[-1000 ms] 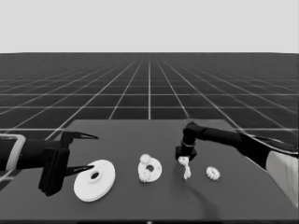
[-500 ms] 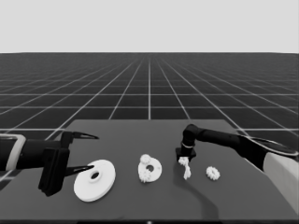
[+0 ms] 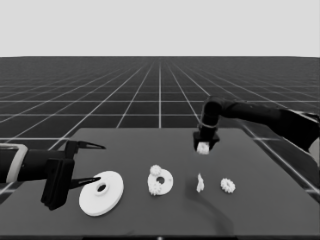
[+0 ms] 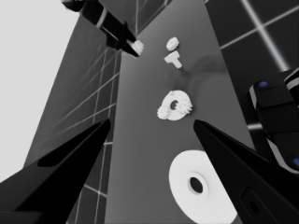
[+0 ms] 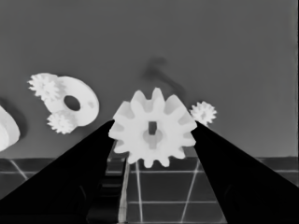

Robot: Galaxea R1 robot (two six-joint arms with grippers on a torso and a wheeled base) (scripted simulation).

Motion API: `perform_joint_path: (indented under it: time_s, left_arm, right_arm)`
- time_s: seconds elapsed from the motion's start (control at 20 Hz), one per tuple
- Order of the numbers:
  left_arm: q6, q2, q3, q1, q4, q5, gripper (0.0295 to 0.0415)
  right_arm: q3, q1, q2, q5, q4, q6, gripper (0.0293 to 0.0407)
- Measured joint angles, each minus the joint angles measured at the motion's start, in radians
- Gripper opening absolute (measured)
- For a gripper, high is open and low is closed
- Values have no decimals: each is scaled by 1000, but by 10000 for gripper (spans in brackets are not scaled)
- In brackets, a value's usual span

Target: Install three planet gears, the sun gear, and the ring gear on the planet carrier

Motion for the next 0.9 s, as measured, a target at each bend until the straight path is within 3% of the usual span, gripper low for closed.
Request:
perform_joint_path:
  time_s: [0.25,0.4,0.75,0.8,0.85,0.9]
  left_arm:
    - [0,0,0,0,0,0,385]
    - [0,0,0,0,0,0,385]
    - [0,0,0,0,0,0,385]
    - [0,0,0,0,0,0,385]
    - [0,0,0,0,0,0,385]
    - [0,0,0,0,0,0,385]
  right_arm:
    - [-18,25,7,-12,23,-9,312]
    - [74,28,222,-5,30,297,312]
    - [43,30,301,-3,32,345,312]
    - [49,-94,299,28,-118,349,312]
    - [20,-205,307,48,-209,332,312]
    - [-18,-265,317,65,-258,308,312]
